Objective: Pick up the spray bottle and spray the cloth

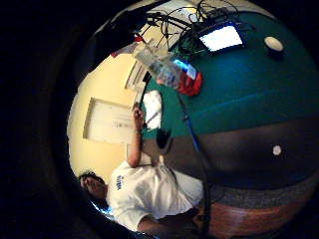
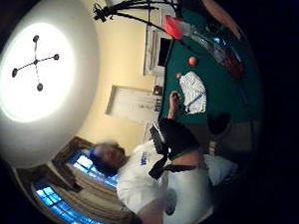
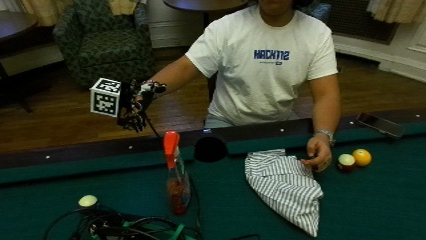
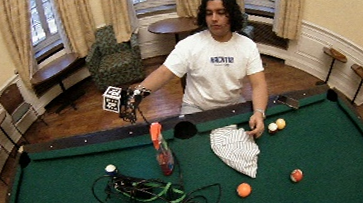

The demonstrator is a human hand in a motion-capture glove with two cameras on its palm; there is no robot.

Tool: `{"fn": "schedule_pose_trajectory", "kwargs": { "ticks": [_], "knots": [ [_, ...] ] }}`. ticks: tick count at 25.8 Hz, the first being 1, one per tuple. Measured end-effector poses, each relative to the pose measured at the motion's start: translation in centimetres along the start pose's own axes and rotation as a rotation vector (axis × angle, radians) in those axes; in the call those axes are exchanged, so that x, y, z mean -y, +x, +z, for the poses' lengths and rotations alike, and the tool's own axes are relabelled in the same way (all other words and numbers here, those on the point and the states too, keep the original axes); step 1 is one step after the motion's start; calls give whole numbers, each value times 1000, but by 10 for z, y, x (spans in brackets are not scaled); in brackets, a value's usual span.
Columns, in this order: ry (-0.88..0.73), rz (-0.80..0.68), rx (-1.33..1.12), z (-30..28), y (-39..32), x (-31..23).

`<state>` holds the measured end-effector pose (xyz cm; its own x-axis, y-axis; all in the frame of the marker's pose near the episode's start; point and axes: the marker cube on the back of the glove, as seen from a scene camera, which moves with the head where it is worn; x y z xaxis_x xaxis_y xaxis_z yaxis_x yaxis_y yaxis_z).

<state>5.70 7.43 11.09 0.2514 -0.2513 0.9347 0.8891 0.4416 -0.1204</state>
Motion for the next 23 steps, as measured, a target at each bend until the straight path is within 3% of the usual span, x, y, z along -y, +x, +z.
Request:
{"fn": "schedule_pose_trajectory", "kwargs": {
  "ticks": [9,23],
  "knots": [
    [-195,-45,66,12,-4,1],
    [-172,-43,128,1,22,0]
  ]
}}
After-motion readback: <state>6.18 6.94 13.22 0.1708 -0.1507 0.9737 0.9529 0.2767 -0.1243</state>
